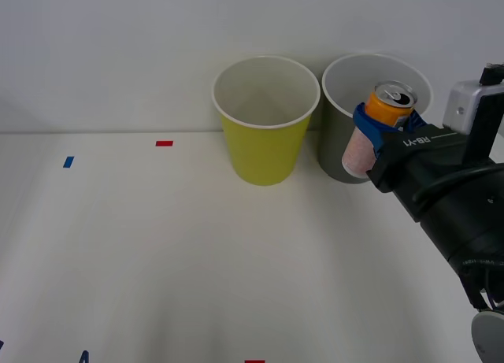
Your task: Put cans in the gray bin and PET bottles in the light green bin.
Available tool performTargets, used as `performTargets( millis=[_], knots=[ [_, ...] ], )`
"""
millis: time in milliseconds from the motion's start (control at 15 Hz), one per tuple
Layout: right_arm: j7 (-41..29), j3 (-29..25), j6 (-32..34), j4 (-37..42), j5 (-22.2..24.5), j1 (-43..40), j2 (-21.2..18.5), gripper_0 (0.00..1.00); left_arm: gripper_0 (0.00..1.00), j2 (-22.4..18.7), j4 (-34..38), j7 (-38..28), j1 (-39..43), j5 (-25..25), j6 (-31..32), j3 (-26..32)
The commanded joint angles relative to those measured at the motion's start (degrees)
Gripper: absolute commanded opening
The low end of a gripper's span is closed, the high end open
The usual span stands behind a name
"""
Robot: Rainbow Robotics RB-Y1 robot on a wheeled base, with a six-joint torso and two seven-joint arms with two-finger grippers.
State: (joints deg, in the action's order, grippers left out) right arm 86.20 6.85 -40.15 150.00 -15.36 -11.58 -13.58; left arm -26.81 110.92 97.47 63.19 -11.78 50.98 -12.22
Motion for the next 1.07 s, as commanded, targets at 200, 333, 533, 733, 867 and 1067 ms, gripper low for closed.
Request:
performTargets(
  millis=[200, 333, 533, 733, 867, 1067],
  knots=[
    [-4.7, -2.0, -0.4, 0.0, 4.8, 2.2, -0.8, 0.00, 1.00, 0.0, 0.0, 0.0, 0.0, 0.0, 0.0, 0.0],
    [-5.4, -2.3, -2.5, 0.0, 6.4, 2.4, -0.9, 0.00, 1.00, 0.0, 0.0, 0.0, 0.0, 0.0, 0.0, 0.0],
    [-6.5, -2.9, -7.8, 0.0, 7.2, 3.1, -1.6, 0.00, 1.00, 0.0, 0.0, 0.0, 0.0, 0.0, 0.0, 0.0],
    [-8.0, -3.3, -11.1, 0.0, 7.7, 5.1, -1.2, 0.00, 1.00, 0.0, 0.0, 0.0, 0.0, 0.0, 0.0, 0.0],
    [-8.2, -4.6, -12.4, 0.0, 7.3, 6.9, 0.2, 0.00, 1.00, 0.0, 0.0, 0.0, 0.0, 0.0, 0.0, 0.0],
    [-7.9, -5.6, -11.9, 0.0, 7.2, 8.7, 0.7, 0.00, 1.00, 0.0, 0.0, 0.0, 0.0, 0.0, 0.0, 0.0]
  ],
)
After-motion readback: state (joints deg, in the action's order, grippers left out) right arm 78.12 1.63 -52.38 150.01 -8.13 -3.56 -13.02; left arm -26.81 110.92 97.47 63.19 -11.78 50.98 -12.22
